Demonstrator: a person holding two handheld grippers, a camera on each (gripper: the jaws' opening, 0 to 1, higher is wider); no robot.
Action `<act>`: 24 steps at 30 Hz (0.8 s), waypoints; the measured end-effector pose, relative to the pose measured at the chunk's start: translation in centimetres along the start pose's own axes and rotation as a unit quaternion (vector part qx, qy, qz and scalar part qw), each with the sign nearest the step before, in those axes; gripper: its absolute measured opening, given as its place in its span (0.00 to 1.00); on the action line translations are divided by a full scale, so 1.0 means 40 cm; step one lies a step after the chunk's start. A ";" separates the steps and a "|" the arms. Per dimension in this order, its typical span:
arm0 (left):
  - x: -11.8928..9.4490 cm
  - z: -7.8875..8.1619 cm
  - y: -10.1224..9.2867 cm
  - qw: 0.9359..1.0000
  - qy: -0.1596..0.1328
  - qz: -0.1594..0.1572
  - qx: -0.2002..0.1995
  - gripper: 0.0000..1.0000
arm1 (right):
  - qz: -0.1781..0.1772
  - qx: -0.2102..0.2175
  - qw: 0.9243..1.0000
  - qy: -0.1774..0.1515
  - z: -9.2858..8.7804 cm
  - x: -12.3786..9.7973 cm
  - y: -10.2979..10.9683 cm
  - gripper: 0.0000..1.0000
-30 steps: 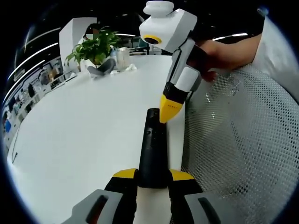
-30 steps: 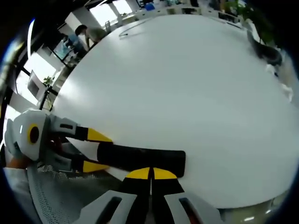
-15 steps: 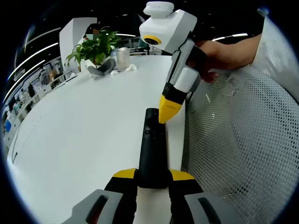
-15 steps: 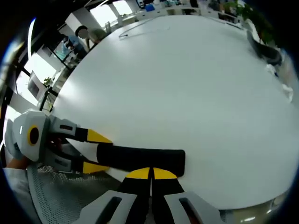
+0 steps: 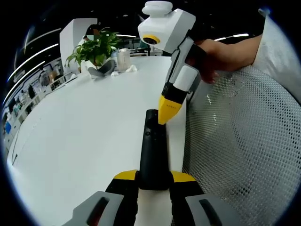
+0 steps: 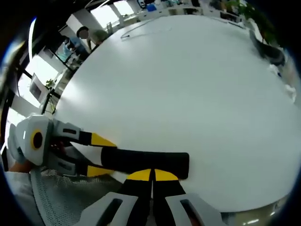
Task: Press the specified remote control buttons in sequence, fully releasing each button before pressing the next.
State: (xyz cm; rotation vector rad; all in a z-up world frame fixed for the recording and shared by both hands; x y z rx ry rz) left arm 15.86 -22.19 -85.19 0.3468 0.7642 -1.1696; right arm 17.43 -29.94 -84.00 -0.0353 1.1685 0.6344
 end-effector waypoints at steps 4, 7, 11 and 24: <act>0.000 -0.001 -0.003 1.000 0.002 -0.003 0.004 0.24 | -0.002 0.007 1.000 -0.006 0.004 0.000 -0.007 0.00; 0.001 -0.002 -0.011 1.000 0.004 -0.010 0.010 0.24 | -0.003 0.007 1.000 0.003 -0.003 0.004 -0.004 0.00; 0.004 0.001 -0.021 1.000 0.005 -0.017 0.018 0.24 | -0.003 0.000 1.000 0.003 -0.003 0.004 -0.001 0.00; 0.003 0.003 -0.018 1.000 0.004 -0.016 0.016 0.25 | 0.001 0.020 1.000 0.007 -0.009 0.001 -0.006 0.00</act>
Point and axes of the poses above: the point that each gripper's makers call its tool centre point, and the gripper's own axes: x roughly forward along the fingers, y roughly to its left, z roughly out of its top, the point moved 1 cm from there along -x, roughly backward along the fingers, and after that the axes turned 10 degrees about -x, right-handed, at the moved point
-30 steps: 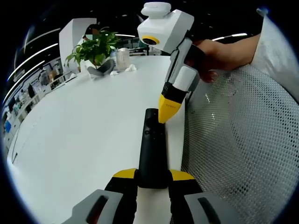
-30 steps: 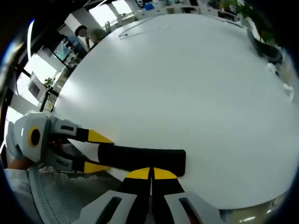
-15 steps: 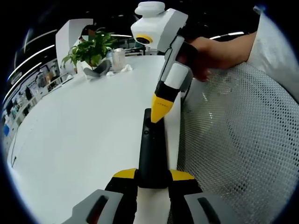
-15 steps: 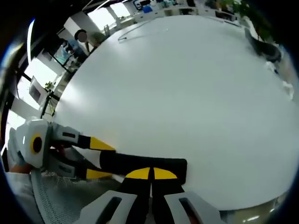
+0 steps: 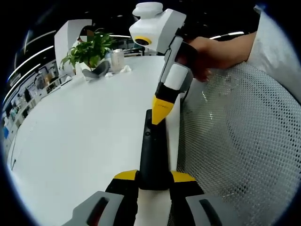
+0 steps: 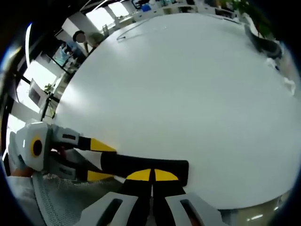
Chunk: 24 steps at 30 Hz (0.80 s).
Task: Press the specified remote control buttons in sequence, fully releasing each button before pressing the next.
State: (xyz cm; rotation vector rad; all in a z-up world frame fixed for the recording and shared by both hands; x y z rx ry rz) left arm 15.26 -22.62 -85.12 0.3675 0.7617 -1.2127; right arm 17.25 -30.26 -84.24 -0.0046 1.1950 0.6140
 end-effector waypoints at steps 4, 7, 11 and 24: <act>0.000 -0.001 0.000 1.000 0.000 0.001 0.001 0.25 | 0.000 0.001 1.000 -0.004 0.000 0.002 -0.001 0.00; 0.001 -0.001 0.000 1.000 0.000 0.001 0.001 0.25 | 0.000 0.002 1.000 -0.009 -0.001 0.004 -0.002 0.00; 0.002 -0.001 0.002 1.000 0.000 0.001 0.000 0.25 | -0.003 -0.011 1.000 -0.015 -0.002 0.004 -0.001 0.00; 0.000 -0.003 0.000 1.000 0.001 0.002 0.000 0.25 | 0.009 0.011 1.000 0.025 0.001 0.007 0.002 0.00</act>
Point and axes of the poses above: the point that each gripper's makers call its tool centre point, and the gripper's own axes: x roughly forward along the fingers, y roughly to its left, z roughly out of its top, the point moved 1 cm from there along -x, roughly backward along the fingers, and after that the axes turned 10 degrees about -x, right-handed, at the moved point
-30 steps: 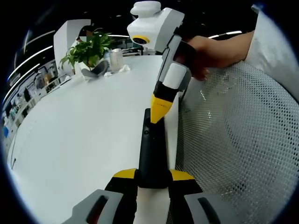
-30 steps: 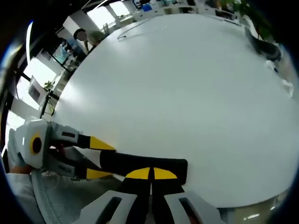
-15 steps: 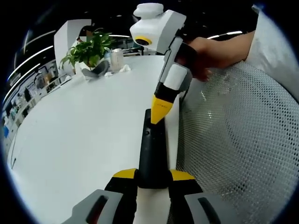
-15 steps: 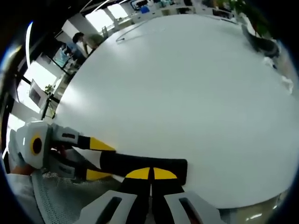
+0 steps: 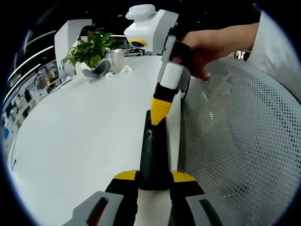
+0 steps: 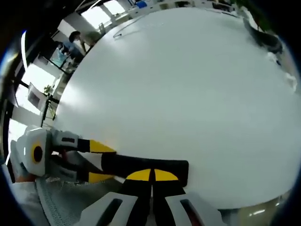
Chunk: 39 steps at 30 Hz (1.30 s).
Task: Press the specified remote control buttons in sequence, fully releasing each button before pressing the next.
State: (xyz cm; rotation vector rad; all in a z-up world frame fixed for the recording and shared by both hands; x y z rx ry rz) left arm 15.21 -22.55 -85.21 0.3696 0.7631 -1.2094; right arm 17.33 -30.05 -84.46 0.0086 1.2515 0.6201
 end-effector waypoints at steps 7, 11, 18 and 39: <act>-0.001 0.001 -0.001 1.000 0.002 -0.001 0.003 0.25 | -0.019 -0.032 0.999 -0.006 -0.003 -0.002 0.002 0.00; 0.000 0.001 -0.001 1.000 0.001 -0.001 0.002 0.25 | -0.012 -0.014 1.000 -0.013 -0.003 -0.004 -0.003 0.00; 0.000 0.001 -0.001 1.000 -0.001 -0.001 0.003 0.25 | -0.018 -0.045 0.998 -0.038 -0.003 -0.006 0.002 0.00; 0.007 0.001 -0.035 0.999 0.004 -0.029 0.028 0.24 | 0.024 -0.055 0.998 -0.030 -0.003 0.011 0.052 0.00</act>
Point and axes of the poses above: the point that each gripper's makers call its tool centre point, and the gripper's own axes: x roughly forward along the fingers, y roughly to its left, z roughly out of its top, the point moved 1 cm from there along -x, roughly backward along the fingers, and after that the axes turned 10 degrees about -x, right-handed, at the moved point
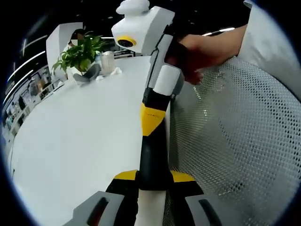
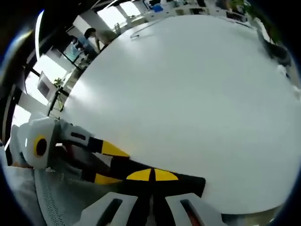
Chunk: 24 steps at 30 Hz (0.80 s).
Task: Press the specified remote control buttons in sequence, fully releasing each button before pressing the next.
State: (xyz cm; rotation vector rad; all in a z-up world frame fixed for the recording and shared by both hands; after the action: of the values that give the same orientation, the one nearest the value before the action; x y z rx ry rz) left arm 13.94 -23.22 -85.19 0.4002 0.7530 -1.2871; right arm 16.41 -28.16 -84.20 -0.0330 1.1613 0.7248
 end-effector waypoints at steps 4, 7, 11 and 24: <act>0.000 0.000 0.001 1.000 -0.001 0.000 -0.002 0.24 | 0.000 0.007 1.000 -0.003 -0.003 -0.001 -0.005 0.00; 0.001 0.001 0.002 1.000 -0.002 -0.001 -0.006 0.24 | -0.001 0.009 1.000 -0.007 -0.003 0.001 -0.006 0.00; 0.001 0.001 0.003 1.000 -0.003 -0.001 -0.009 0.24 | -0.004 0.005 1.000 -0.009 -0.003 0.003 -0.005 0.00; 0.000 0.000 0.005 1.000 -0.004 0.002 -0.003 0.24 | -0.007 -0.010 1.000 -0.011 0.000 0.008 -0.004 0.00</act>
State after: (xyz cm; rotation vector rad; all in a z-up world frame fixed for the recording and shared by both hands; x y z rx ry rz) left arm 14.15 -23.16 -85.21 0.3911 0.7490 -1.2818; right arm 16.57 -28.14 -84.52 -0.0500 1.1311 0.7228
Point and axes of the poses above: the point that each gripper's makers call its tool centre point, and the gripper's own axes: x roughly forward along the fingers, y roughly to its left, z roughly out of its top, the point moved 1 cm from there along -x, roughly backward along the fingers, and after that the axes turned 10 degrees about -x, right-handed, at the moved point
